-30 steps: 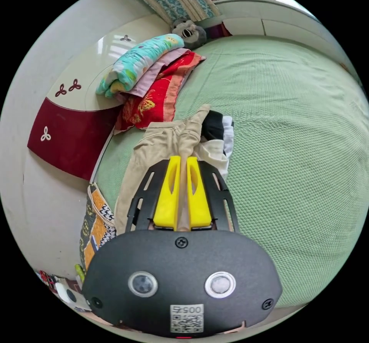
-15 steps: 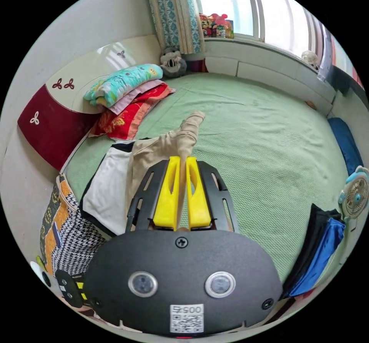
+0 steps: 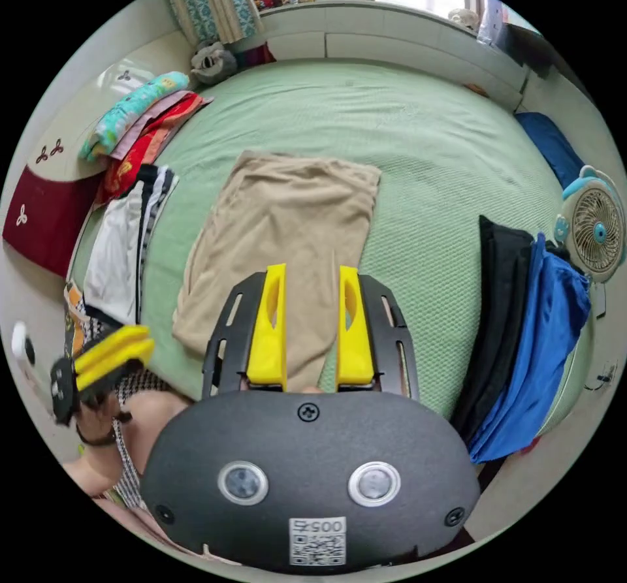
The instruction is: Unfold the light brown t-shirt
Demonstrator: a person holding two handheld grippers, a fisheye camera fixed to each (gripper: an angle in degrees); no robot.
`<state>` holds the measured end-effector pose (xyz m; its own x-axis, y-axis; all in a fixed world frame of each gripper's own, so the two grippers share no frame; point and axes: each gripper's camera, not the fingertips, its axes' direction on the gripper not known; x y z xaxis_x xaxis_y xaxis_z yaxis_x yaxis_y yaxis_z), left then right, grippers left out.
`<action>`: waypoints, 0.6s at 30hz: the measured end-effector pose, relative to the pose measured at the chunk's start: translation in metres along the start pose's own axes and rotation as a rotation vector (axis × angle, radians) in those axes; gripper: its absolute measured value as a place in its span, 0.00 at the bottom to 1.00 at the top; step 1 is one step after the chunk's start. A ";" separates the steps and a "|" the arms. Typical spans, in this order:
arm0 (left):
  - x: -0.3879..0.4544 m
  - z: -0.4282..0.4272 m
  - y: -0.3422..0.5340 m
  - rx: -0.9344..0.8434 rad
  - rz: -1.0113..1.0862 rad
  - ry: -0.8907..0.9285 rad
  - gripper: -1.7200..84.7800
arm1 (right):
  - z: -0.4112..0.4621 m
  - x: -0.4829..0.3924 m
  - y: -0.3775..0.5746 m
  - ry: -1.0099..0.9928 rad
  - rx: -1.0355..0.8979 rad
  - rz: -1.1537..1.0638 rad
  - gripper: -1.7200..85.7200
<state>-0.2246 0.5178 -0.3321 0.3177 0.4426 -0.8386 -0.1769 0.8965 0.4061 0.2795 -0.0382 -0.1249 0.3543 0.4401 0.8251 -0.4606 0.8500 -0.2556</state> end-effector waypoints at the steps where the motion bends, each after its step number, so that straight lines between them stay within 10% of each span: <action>1: -0.013 0.004 -0.007 -0.009 -0.032 -0.012 0.09 | 0.002 -0.001 0.008 -0.011 -0.019 -0.009 0.13; 18: -0.087 0.085 -0.034 0.005 -0.159 -0.161 0.07 | 0.020 0.020 0.086 0.087 -0.199 0.063 0.01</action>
<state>-0.1673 0.4503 -0.2417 0.4857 0.2931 -0.8235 -0.1087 0.9550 0.2759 0.2307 0.0383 -0.1202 0.4028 0.5103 0.7598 -0.3174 0.8565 -0.4070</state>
